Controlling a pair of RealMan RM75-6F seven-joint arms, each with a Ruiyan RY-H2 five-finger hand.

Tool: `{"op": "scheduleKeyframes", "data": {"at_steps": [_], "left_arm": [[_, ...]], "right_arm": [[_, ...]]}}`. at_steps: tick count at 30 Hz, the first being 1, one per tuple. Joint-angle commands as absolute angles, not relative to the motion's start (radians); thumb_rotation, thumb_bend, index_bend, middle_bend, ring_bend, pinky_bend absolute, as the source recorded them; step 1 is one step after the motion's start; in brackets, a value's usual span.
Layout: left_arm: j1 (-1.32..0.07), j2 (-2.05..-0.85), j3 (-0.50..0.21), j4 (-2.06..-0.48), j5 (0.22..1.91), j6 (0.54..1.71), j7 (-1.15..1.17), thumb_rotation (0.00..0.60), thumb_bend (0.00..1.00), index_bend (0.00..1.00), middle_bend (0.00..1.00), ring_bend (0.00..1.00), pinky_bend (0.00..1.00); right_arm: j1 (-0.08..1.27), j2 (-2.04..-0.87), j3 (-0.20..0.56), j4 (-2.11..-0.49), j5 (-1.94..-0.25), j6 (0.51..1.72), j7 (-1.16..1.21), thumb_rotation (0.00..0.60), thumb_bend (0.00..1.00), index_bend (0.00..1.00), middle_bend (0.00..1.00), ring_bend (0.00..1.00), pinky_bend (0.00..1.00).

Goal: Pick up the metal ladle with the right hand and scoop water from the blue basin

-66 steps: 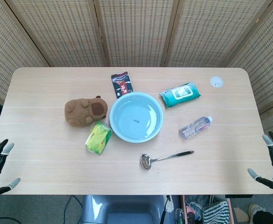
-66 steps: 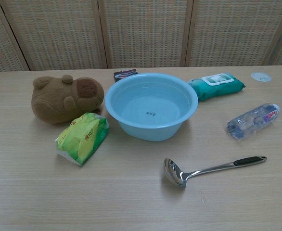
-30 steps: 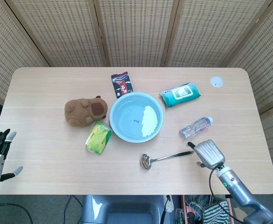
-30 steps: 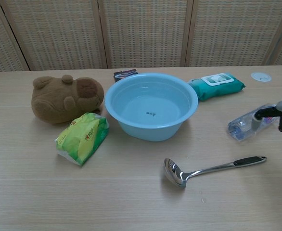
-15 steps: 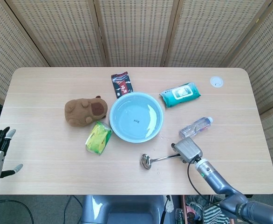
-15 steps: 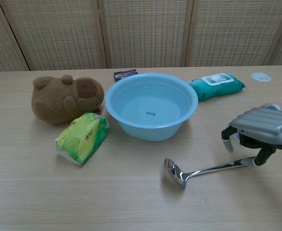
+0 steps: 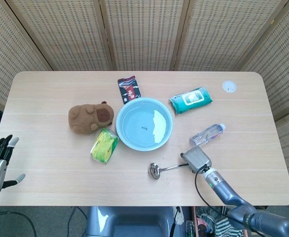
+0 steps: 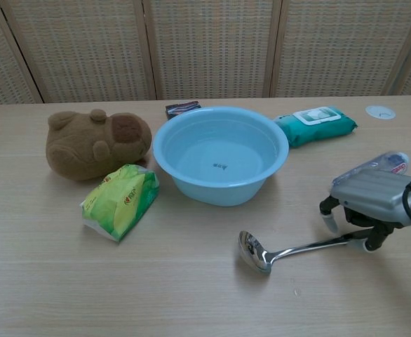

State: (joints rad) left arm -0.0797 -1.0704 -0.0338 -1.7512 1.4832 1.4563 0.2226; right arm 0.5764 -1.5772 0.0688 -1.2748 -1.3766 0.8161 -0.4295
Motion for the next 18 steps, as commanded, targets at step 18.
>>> {"op": "scheduleKeyframes", "data": {"at_steps": [18], "left_arm": [[-0.086,-1.073,-0.031,-1.753,1.475,1.45,0.225,0.6,0.0,0.0,0.0,0.0,0.0]], "right_arm": [[0.595,-1.615,0.041,-1.225,-1.312,0.796,-0.461,0.6,0.33,0.48,0.95,0.73,1.0]]}}
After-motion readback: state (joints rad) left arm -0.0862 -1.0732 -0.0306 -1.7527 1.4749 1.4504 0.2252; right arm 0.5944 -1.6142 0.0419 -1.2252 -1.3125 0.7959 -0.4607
